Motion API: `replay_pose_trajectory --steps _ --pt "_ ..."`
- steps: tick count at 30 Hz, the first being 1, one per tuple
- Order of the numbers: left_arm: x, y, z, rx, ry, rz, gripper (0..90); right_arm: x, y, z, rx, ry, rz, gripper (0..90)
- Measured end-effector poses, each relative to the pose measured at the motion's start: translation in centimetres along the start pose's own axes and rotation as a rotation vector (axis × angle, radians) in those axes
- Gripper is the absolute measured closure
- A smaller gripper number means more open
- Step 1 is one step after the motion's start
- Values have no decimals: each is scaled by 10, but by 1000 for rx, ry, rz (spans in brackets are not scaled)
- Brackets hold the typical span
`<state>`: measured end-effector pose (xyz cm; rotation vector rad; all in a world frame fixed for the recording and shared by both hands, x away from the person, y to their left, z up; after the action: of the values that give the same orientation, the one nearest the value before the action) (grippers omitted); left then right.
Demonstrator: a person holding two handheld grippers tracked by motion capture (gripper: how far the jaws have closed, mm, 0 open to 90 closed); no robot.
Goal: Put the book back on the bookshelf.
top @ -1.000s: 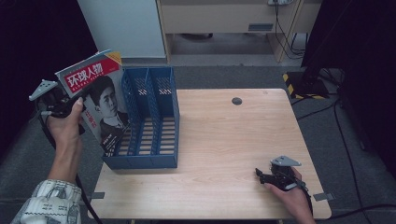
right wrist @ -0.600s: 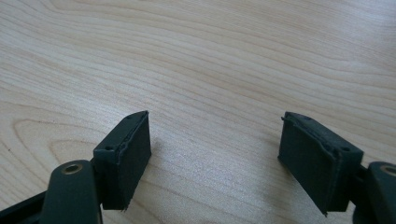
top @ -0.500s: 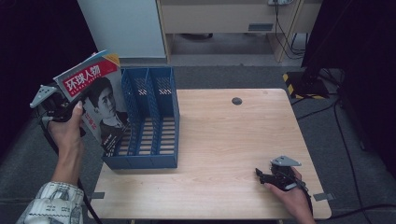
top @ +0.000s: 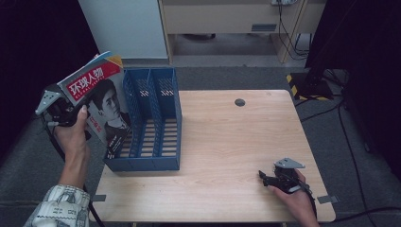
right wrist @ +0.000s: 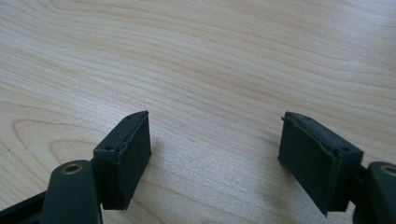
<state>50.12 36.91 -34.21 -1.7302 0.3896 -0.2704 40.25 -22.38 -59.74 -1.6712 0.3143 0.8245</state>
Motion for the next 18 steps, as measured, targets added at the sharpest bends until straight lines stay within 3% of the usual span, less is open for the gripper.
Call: replay_pose_trajectory --steps 2,9,18 --pt "-1 2 1 10 -15 -5 866 0 0 0 0 0 0 252" --pt "-4 13 5 -11 -41 -38 866 0 0 0 2 0 1 252" --pt "-2 28 4 -23 -36 -50 865 0 0 0 -2 1 -1 252"
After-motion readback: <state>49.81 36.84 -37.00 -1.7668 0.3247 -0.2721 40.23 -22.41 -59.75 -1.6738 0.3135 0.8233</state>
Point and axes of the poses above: each handheld gripper's, and its own axes: x roughly forward along the jaws, y roughly out of its underside, z roughly to its left, the point moved 9 cm from there along x, roughly forward along the jaws, and after that the axes turned 6 degrees about y, right-handed, at the moved point
